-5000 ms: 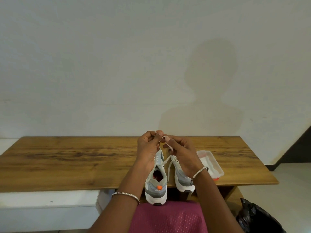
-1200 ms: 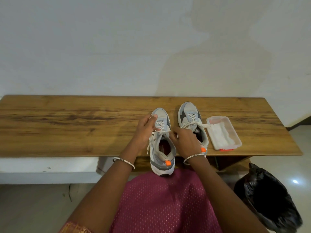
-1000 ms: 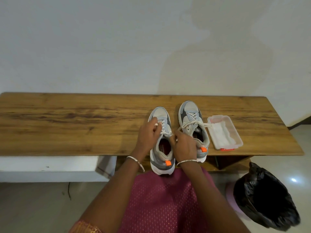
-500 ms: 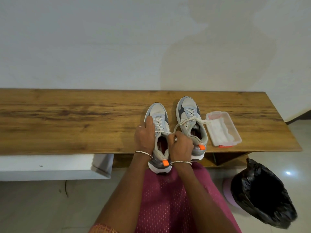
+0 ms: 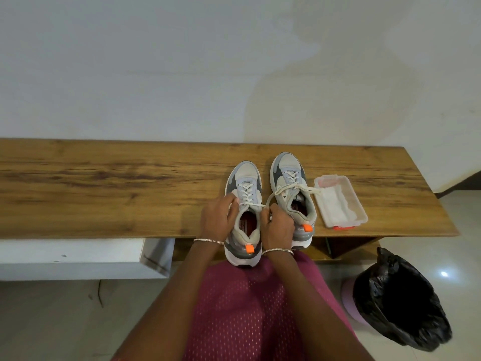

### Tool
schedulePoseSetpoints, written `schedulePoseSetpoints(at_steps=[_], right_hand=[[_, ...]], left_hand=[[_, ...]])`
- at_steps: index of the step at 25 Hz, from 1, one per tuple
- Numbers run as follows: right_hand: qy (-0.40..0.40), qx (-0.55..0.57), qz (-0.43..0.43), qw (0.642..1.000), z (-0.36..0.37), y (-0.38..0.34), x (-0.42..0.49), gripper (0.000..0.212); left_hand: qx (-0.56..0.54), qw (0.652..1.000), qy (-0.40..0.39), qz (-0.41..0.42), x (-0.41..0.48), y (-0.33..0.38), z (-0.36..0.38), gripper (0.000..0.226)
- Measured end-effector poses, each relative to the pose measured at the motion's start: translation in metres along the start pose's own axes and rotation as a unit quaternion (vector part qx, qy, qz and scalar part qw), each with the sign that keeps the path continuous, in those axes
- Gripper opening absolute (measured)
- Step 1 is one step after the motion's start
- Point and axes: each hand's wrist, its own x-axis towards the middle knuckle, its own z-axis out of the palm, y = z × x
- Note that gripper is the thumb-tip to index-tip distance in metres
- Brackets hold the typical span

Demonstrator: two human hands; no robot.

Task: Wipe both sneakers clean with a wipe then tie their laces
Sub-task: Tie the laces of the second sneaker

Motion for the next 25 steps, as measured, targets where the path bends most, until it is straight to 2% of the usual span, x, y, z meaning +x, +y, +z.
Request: schedulePoseSetpoints(at_steps=[2,5,9,14,18,21,23,25], right_hand=[[-0.008,0.006,0.012,1.0,0.003,0.004,0.0,0.033],[-0.014,-0.001,0.017,1.0,0.002,0.004,-0.001,0.033],[0.015,0.007,0.041,0.999,0.004,0.0,-0.006,0.033],[0.028,0.016,0.088,0.996,0.006,-0.008,-0.009,0.032],[-0.048,-0.037,0.064,0.996,-0.011,-0.012,-0.005,0.029],[-0.141,-0.18,0.028,0.973,-0.032,-0.018,0.0,0.021],[-0.166,-0.27,0.006,0.948,-0.047,-0.029,0.003,0.019],[-0.16,-0.329,-0.02,0.931,-0.057,-0.044,0.005,0.024]], left_hand=[[0.046,0.998,-0.005,0.051,-0.007,-0.005,0.001,0.032],[0.128,0.99,-0.003,0.052,-0.005,-0.008,0.006,0.038],[0.191,0.982,-0.002,-0.007,-0.009,-0.001,0.007,0.041],[0.203,0.976,0.007,-0.077,-0.013,0.015,0.01,0.028],[0.14,0.98,-0.051,-0.134,-0.006,0.016,-0.002,0.033],[0.071,0.977,-0.124,-0.161,0.004,0.015,-0.018,0.044],[-0.032,0.969,-0.168,-0.18,0.013,0.016,-0.032,0.047],[-0.182,0.941,-0.174,-0.226,0.019,0.026,-0.043,0.039]])
